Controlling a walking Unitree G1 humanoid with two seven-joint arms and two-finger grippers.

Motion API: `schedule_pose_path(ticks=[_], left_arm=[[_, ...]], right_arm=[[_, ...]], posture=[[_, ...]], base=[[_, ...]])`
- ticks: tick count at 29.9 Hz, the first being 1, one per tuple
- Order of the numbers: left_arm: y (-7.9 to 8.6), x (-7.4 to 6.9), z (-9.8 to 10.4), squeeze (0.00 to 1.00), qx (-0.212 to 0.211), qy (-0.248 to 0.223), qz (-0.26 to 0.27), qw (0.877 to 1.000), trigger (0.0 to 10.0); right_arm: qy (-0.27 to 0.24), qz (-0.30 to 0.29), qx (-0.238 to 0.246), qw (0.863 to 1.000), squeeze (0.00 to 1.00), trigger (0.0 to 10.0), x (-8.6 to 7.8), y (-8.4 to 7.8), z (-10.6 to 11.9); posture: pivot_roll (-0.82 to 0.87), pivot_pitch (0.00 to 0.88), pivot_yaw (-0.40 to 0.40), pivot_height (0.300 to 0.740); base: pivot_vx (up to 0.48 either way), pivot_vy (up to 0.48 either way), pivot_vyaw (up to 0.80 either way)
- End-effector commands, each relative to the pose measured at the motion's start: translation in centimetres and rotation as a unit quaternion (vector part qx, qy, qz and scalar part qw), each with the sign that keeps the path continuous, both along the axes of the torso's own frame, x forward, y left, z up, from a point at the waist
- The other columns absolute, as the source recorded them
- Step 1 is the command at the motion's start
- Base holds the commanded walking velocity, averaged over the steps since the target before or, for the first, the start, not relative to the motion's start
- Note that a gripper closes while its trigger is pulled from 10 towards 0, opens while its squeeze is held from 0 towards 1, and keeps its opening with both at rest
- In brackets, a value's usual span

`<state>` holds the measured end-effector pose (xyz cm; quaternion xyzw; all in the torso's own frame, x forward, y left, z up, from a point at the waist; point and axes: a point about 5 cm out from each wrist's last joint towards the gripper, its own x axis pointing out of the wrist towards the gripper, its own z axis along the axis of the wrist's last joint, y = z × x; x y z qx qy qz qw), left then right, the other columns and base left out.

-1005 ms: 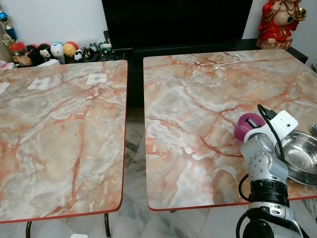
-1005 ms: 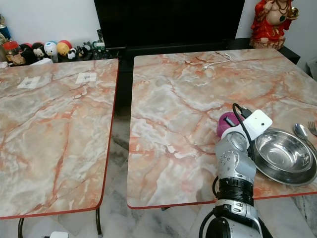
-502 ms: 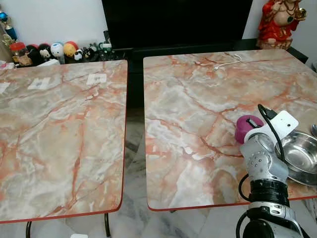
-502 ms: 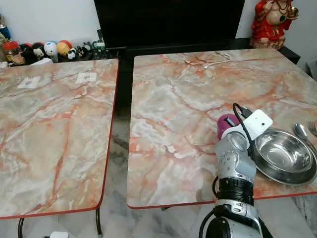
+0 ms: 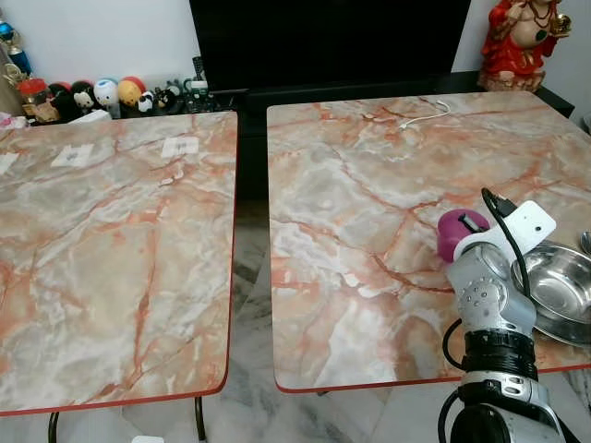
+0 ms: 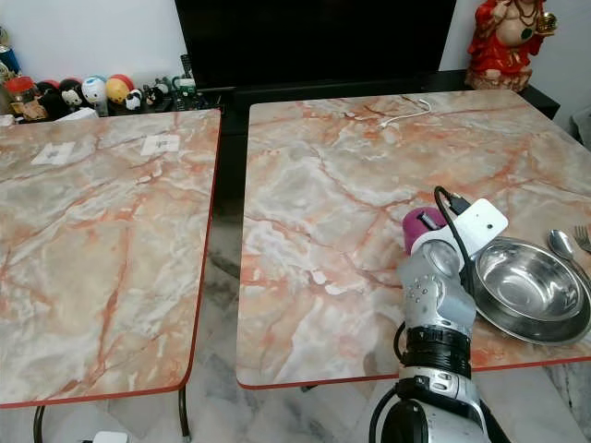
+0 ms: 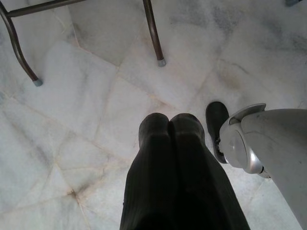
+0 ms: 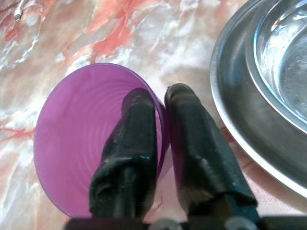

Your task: Setting the table

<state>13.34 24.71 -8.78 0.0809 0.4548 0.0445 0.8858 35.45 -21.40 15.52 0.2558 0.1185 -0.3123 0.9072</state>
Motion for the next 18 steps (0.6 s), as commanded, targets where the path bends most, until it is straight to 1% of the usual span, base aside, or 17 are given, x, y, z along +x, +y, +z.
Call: schedule_pose_path(ticks=[1, 2, 3, 4, 18], left_arm=[[0.14, -0.64, -0.21, 0.0, 0.002, 0.013, -0.002, 1.0, 10.0], [0.14, -0.65, -0.21, 0.0, 0.002, 0.013, -0.002, 1.0, 10.0], [0.15, -0.67, -0.21, 0.0, 0.002, 0.013, -0.002, 1.0, 10.0], [0.16, -0.68, -0.22, 0.0, 0.002, 0.013, -0.002, 1.0, 10.0], [0.18, -0.59, -0.17, 0.0, 0.002, 0.012, -0.003, 1.0, 10.0]], right_arm=[[-0.015, -0.003, 0.003, 1.0, 1.0, 10.0, 0.28, 0.13, 0.84], [-0.014, -0.003, 0.002, 1.0, 1.0, 10.0, 0.29, 0.13, 0.85], [-0.014, -0.003, 0.003, 1.0, 0.28, 10.0, 0.3, 0.14, 0.84], [-0.013, -0.003, 0.003, 1.0, 0.0, 10.0, 0.31, 0.14, 0.83], [-0.022, -0.006, 0.007, 1.0, 0.0, 10.0, 0.44, 0.19, 1.15]], posture=[[-0.01, 0.029, 0.027, 0.74], [-0.01, 0.029, 0.027, 0.74], [-0.01, 0.029, 0.027, 0.74], [-0.01, 0.029, 0.027, 0.74], [-0.01, 0.026, 0.028, 0.74]], base=[[0.0, 0.0, 0.0], [0.0, 0.0, 0.0], [0.0, 0.0, 0.0], [0.0, 0.0, 0.0], [0.0, 0.0, 0.0]])
